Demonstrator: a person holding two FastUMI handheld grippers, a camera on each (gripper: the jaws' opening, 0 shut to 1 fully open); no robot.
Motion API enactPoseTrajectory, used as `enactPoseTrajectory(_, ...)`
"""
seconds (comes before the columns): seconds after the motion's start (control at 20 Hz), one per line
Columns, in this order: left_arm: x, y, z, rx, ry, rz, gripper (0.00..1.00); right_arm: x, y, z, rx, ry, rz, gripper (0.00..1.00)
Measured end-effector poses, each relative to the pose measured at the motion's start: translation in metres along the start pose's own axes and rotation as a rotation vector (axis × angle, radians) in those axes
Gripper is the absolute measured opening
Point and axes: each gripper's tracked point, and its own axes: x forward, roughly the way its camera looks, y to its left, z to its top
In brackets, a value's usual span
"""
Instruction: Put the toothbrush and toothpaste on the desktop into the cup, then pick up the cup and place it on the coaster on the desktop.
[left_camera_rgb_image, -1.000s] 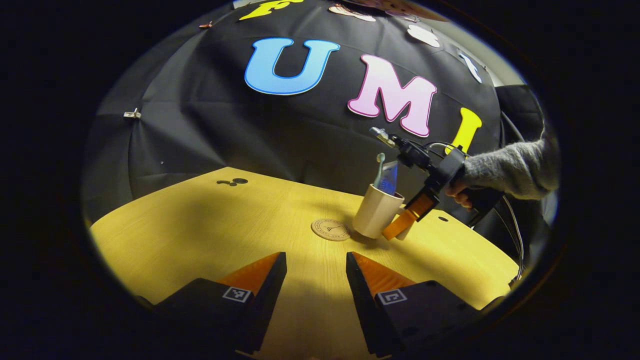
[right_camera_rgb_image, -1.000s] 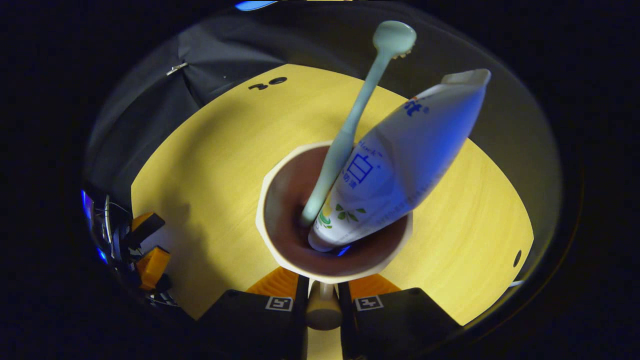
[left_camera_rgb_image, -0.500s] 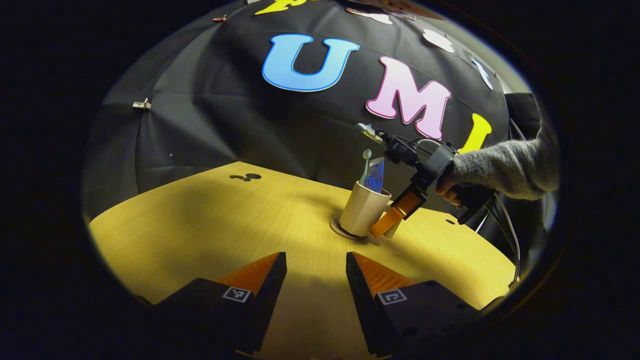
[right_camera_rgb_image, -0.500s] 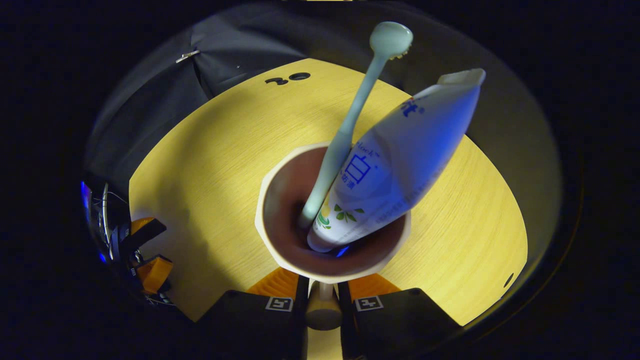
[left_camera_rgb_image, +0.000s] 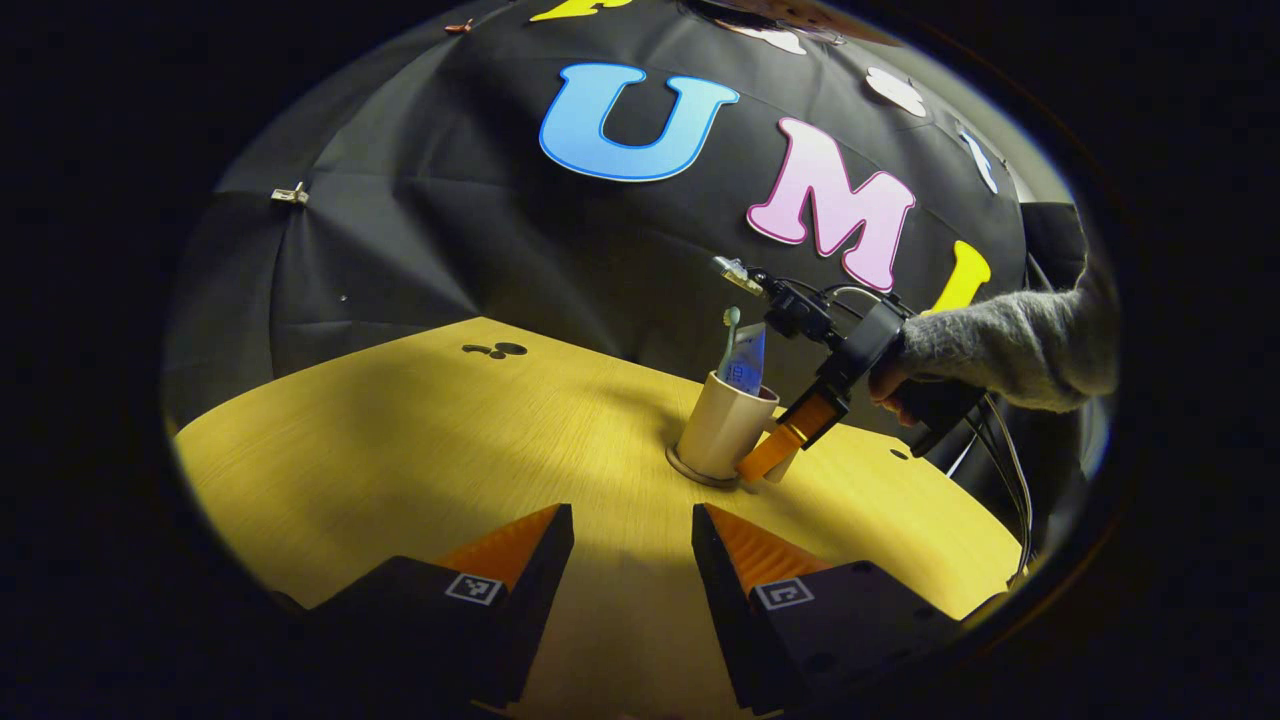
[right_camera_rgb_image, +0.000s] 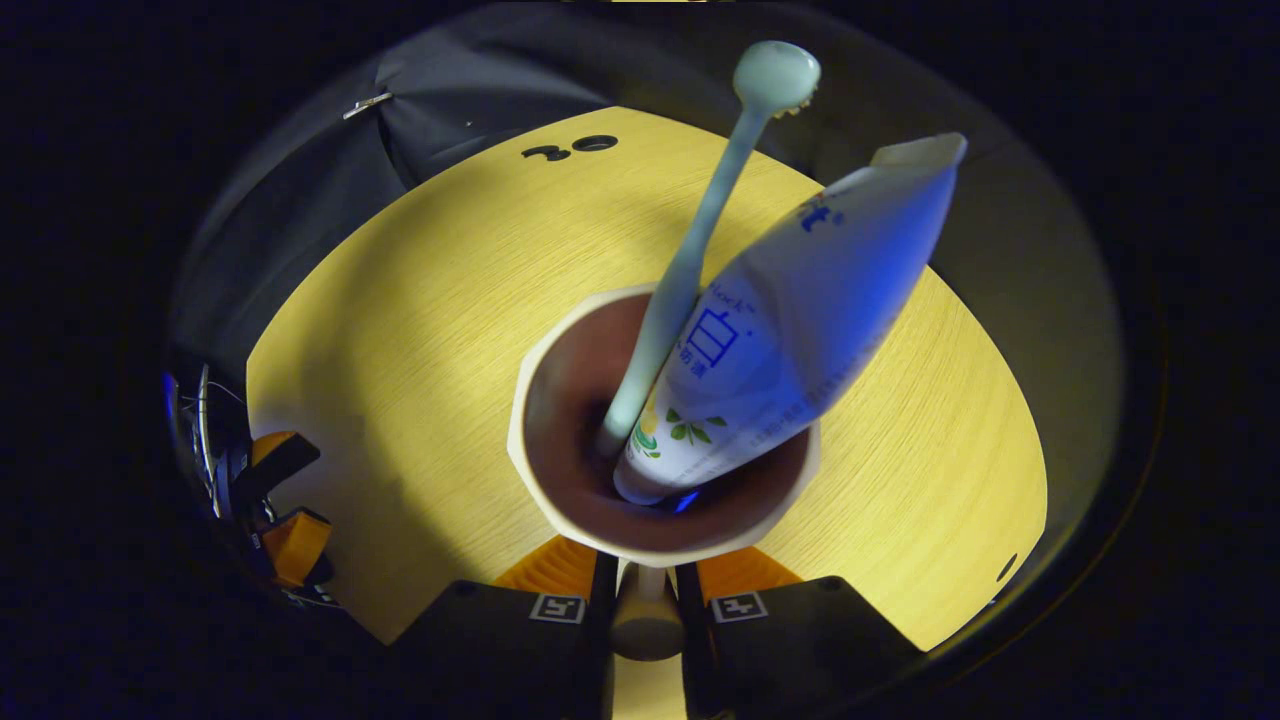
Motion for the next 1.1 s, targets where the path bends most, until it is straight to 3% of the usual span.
enactPoseTrajectory(0.1,0.0,0.0,-0.001,0.002,0.004,-0.001,0.77,-0.005,-0.002,0.0,0.004,-0.01,0.001,0.33)
enactPoseTrajectory(0.15,0.0,0.0,0.0,0.003,0.002,-0.002,0.77,-0.009,-0.003,0.002,0.005,-0.022,-0.005,0.31)
enactPoseTrajectory(0.2,-0.001,0.0,0.0,0.004,0.001,-0.002,0.76,-0.013,-0.007,0.002,0.006,-0.028,-0.011,0.38)
enactPoseTrajectory(0.25,-0.002,0.0,0.002,0.006,0.0,0.0,0.76,-0.016,-0.006,0.002,0.01,-0.033,-0.013,0.56)
enactPoseTrajectory(0.35,-0.005,-0.003,0.005,0.012,0.0,0.0,0.77,-0.023,-0.008,0.002,0.018,-0.052,-0.024,0.8)
enactPoseTrajectory(0.5,-0.011,-0.011,0.015,0.043,-0.012,-0.003,0.76,-0.046,-0.013,0.002,0.046,-0.128,-0.043,0.82)
enactPoseTrajectory(0.55,-0.013,-0.013,0.017,0.051,-0.016,-0.001,0.76,-0.056,-0.016,0.005,0.055,-0.164,-0.053,0.77)
enactPoseTrajectory(0.6,-0.016,-0.016,0.022,0.057,-0.022,0.002,0.77,-0.067,-0.016,0.009,0.065,-0.219,-0.054,0.82)
enactPoseTrajectory(0.8,-0.031,-0.032,0.045,0.081,-0.064,0.006,0.77,-0.12,-0.017,0.026,0.081,-0.462,-0.074,0.82)
enactPoseTrajectory(1.05,-0.075,-0.067,0.092,0.108,-0.135,-0.015,0.79,-0.223,0.013,0.038,0.057,-0.762,-0.065,0.82)
enactPoseTrajectory(1.1,-0.085,-0.081,0.113,0.112,-0.166,-0.022,0.81,-0.251,0.023,0.037,0.056,-0.824,-0.06,0.87)
